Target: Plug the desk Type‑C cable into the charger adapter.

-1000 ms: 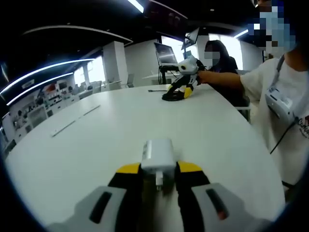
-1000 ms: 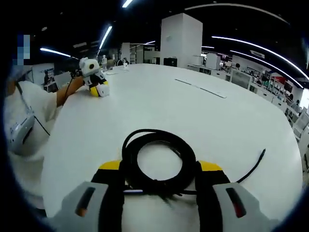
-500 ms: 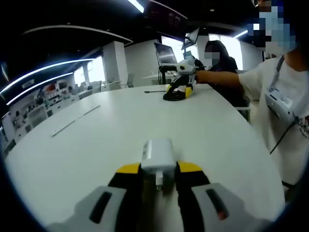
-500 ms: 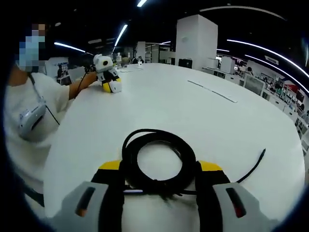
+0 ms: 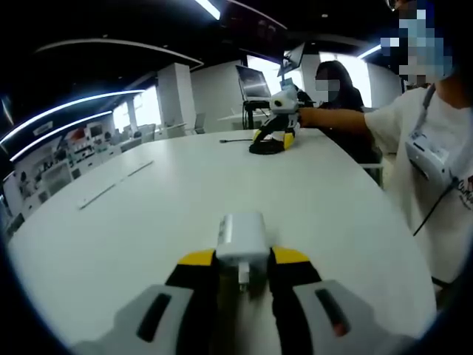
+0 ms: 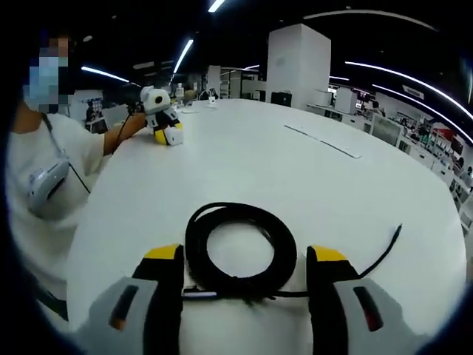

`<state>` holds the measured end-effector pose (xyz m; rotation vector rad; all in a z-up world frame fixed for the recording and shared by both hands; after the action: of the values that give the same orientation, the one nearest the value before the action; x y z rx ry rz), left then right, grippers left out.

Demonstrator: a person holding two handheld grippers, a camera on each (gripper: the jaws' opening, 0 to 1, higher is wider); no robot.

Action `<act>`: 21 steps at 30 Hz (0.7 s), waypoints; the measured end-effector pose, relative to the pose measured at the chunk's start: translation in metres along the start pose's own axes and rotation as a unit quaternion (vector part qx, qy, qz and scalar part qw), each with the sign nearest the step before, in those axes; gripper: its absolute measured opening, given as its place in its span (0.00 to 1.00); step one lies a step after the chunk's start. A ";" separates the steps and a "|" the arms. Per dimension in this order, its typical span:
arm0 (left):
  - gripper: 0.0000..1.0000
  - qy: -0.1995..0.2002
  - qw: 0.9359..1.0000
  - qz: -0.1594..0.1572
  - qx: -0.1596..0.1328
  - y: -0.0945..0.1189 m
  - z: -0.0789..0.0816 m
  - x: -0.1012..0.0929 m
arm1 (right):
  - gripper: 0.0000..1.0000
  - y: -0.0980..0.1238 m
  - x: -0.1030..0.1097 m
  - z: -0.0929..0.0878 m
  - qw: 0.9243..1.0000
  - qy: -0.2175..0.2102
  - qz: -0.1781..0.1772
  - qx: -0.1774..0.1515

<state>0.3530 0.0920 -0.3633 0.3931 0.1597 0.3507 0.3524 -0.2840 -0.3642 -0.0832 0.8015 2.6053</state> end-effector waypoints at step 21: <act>0.26 -0.003 1.000 0.003 0.000 0.000 0.000 0.001 | 0.75 0.016 -0.028 0.014 0.970 -0.127 -0.203 -0.051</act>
<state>0.3536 0.0922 -0.3630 0.3939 0.1531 0.3550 0.3727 -0.2987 -0.3389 0.0529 0.4989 2.2089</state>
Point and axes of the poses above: the point that each gripper's makers call its tool centre point, and the gripper's own axes: y roughly backward along the fingers, x roughly to its left, z roughly out of its top, the point moved 3 cm from there along y, roughly backward along the fingers, and after that the axes turned 11 degrees about y, right-handed, at the moved point
